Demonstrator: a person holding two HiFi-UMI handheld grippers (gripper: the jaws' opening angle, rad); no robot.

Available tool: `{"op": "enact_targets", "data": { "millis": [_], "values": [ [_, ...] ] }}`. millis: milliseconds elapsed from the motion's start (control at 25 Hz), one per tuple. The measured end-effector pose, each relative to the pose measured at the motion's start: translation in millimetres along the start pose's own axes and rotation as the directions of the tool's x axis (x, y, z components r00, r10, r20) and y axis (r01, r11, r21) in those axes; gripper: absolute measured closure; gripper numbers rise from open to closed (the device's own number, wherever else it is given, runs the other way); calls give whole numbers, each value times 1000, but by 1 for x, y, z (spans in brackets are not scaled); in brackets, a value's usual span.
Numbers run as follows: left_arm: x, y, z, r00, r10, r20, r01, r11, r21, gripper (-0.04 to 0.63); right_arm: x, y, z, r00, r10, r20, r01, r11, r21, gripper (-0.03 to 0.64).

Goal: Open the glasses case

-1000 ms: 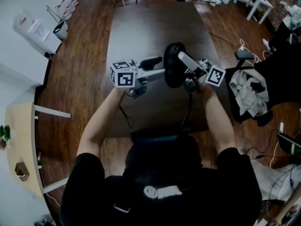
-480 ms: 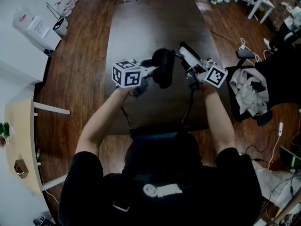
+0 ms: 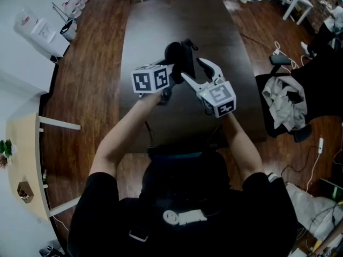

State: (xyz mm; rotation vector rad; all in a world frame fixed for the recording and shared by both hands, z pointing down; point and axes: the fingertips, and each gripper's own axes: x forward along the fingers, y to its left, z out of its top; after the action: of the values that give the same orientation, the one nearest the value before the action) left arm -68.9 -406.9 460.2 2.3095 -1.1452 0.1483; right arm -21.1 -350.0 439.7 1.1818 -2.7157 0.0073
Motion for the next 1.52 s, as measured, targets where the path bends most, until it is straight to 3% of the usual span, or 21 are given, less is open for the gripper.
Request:
{"op": "enact_targets", "data": {
  "millis": [40,80,160,200,320,360,400,480,520,560,600,640,720,760,880,960,1120,1200,1400,1520],
  "values": [
    [-2,3,-1,999,-39,-11,39,999,-28,526,-5,-10,0,999,19,36,-22,996,92,379],
    [-6,5,-3,995,-97,-23,95,992,-81,526,-10,-24,0,997,20,73,-34,982,188,425],
    [-13,-3,-8,964,-264,-25,253,944,-214,526,-17,-49,-3,994,19,107,-52,947,316,465],
    [-15,-10,-9,945,-326,-14,312,915,-255,526,-17,-51,-5,991,61,118,-99,930,353,468],
    [-15,-19,-14,923,-384,1,371,891,-262,526,-17,-32,1,966,188,177,-247,869,428,470],
    [-17,-26,-12,899,-438,15,426,866,-261,526,-18,-32,5,960,190,205,-266,846,462,533],
    [-22,-35,-8,861,-508,38,498,825,-268,526,-21,-35,11,949,194,250,-301,797,524,568],
    [-33,-48,-1,776,-623,100,620,723,-304,529,-26,-37,17,909,220,353,-407,646,646,574],
    [-37,-52,1,747,-653,120,654,691,-308,530,-28,-34,18,897,232,376,-436,606,665,574],
    [-39,-53,0,733,-669,123,671,679,-298,531,-28,-30,19,895,242,376,-442,604,663,575],
    [-38,-51,-1,732,-672,113,673,686,-278,531,-27,-29,19,901,245,357,-428,628,650,575],
    [-36,-48,-4,744,-662,91,661,708,-251,528,-25,-30,16,915,236,327,-399,659,638,575],
    [-32,-37,-13,793,-609,31,603,776,-186,466,-19,-46,1,949,165,268,-305,694,652,575],
    [-31,-29,-18,822,-570,11,564,811,-156,448,-18,-58,-12,964,111,240,-249,691,679,575],
    [-27,10,-18,909,-415,32,416,906,-73,445,-12,-94,-62,993,-30,116,-75,604,794,575],
    [-22,38,-16,951,-305,57,307,951,-30,445,-1,-108,-93,997,-71,16,26,551,834,575],
    [-22,57,-10,974,-216,69,216,976,10,445,38,-109,-138,992,-78,-99,124,470,874,574],
    [-22,60,-12,981,-182,71,181,983,27,446,52,-109,-156,987,-87,-136,161,453,877,547],
    [-30,66,-29,992,-120,43,118,992,40,469,63,-116,-190,961,-125,-248,278,477,834,396],
    [-35,72,-37,993,-116,33,115,993,24,469,59,-124,-197,944,-148,-294,326,531,782,394]
  ]
}}
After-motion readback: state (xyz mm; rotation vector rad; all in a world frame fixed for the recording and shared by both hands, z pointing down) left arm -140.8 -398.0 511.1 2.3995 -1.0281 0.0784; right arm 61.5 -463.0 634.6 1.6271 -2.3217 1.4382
